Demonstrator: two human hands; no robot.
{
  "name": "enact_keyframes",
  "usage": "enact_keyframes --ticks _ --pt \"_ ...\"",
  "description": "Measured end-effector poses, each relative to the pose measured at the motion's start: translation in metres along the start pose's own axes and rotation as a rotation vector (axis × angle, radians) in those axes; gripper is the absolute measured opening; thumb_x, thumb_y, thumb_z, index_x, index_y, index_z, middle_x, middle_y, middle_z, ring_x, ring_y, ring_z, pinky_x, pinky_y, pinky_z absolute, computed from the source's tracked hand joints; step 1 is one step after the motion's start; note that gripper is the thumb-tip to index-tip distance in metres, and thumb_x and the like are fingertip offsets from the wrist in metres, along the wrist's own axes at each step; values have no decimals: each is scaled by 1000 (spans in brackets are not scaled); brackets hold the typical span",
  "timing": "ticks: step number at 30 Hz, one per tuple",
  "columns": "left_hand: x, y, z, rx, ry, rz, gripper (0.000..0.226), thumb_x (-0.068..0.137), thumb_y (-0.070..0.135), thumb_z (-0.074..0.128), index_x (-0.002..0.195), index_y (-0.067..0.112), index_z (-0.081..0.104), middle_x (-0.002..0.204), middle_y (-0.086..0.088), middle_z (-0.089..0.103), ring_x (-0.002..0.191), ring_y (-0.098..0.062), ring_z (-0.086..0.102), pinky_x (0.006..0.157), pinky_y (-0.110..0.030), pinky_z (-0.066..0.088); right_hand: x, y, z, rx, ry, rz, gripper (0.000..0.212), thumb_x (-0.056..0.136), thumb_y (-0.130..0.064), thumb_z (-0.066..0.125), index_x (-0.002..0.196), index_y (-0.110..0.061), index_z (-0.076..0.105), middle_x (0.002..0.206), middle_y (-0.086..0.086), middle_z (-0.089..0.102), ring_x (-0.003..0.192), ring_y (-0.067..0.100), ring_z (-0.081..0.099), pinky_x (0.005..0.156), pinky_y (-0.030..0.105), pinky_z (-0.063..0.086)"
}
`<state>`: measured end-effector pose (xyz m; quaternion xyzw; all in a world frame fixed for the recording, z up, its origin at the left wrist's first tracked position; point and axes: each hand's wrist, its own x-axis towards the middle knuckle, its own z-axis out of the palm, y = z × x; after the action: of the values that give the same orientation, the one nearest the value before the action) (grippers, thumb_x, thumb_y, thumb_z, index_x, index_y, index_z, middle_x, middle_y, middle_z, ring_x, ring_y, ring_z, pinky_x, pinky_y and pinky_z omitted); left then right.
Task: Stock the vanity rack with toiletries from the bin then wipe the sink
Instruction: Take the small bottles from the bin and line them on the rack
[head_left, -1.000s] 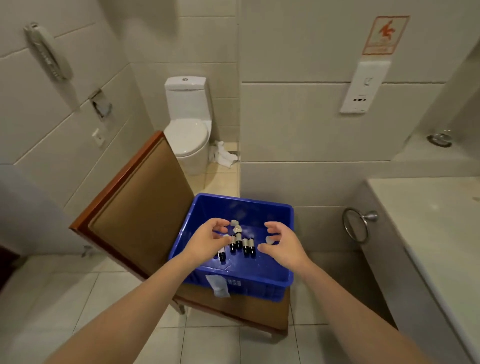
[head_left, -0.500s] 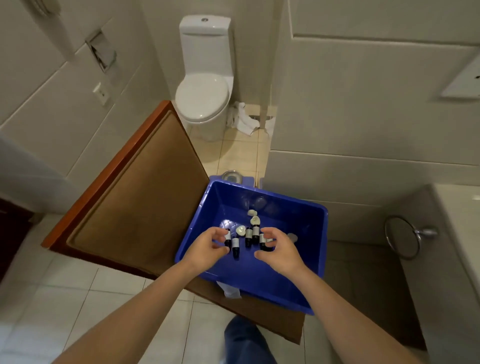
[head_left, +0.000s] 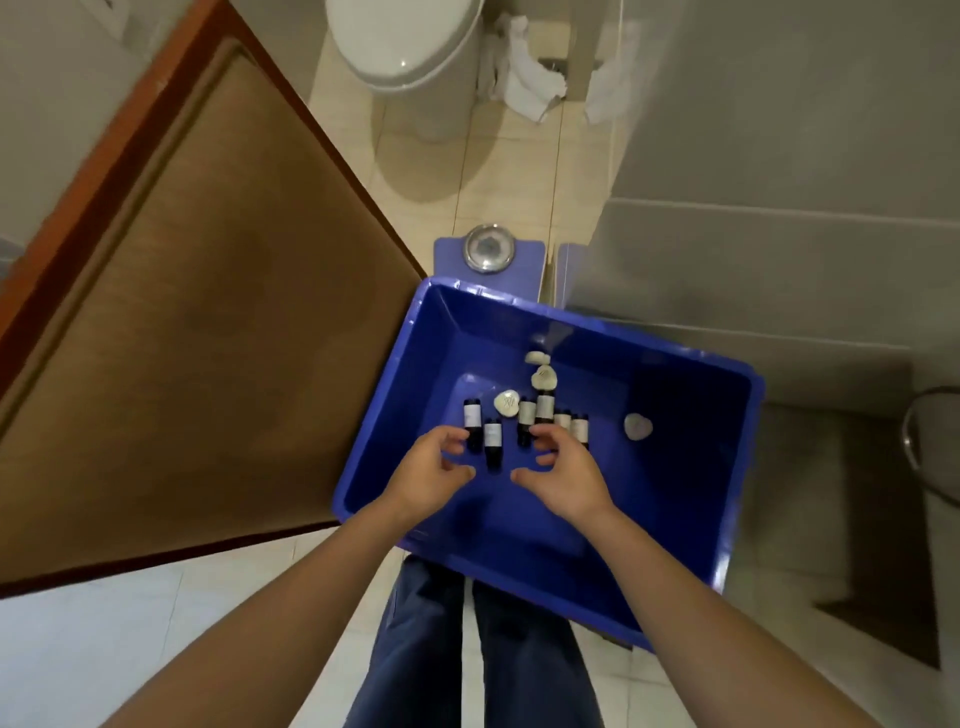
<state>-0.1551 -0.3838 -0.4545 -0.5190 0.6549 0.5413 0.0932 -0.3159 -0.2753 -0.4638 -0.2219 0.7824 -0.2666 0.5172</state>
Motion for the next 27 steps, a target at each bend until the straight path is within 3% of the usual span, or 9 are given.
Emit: enact_keyframes --ticks 6,9,13,17,20,27 --pt "58 -29 13 -63 19 -70 46 88 6 65 127 20 47 120 -2 49 83 -7 54 66 -15 45 46 22 39 -19 -9 46 64 80 -26 77 136 -22 45 123 -3 54 100 12 55 80 28 48" --pt "85 -40 21 -60 25 -82 48 88 5 64 131 18 45 118 0 47 84 -9 54 69 -17 45 66 31 55 -66 15 70 60 79 -31 76 132 -26 47 119 -6 56 100 12 57 81 32 52" --pt "115 -52 32 -66 56 -107 52 88 4 63 134 19 44 120 -1 46 84 -13 57 68 -19 46 87 40 70 -164 98 135 52 80 -38 73 125 -27 51 104 -10 58 89 10 57 64 27 43" --pt "131 -65 41 -62 87 -131 55 87 10 66 135 20 41 123 -2 48 89 -19 62 74 -29 51 98 46 77 -253 126 199 44 80 -43 73 115 -24 54 95 -7 63 83 13 58 61 26 42" --pt "137 -70 45 -25 106 -147 55 87 17 68 135 17 41 120 -2 49 90 -15 58 77 -27 46 103 48 83 -336 140 220 42 79 -49 72 109 -24 57 90 -5 66 80 15 59 58 26 41" --pt "145 -76 53 94 105 -197 32 87 27 68 108 18 46 113 -6 54 92 -17 56 77 -30 45 109 51 89 -394 133 240 31 80 -47 72 93 -21 62 90 -5 65 76 15 53 57 25 39"
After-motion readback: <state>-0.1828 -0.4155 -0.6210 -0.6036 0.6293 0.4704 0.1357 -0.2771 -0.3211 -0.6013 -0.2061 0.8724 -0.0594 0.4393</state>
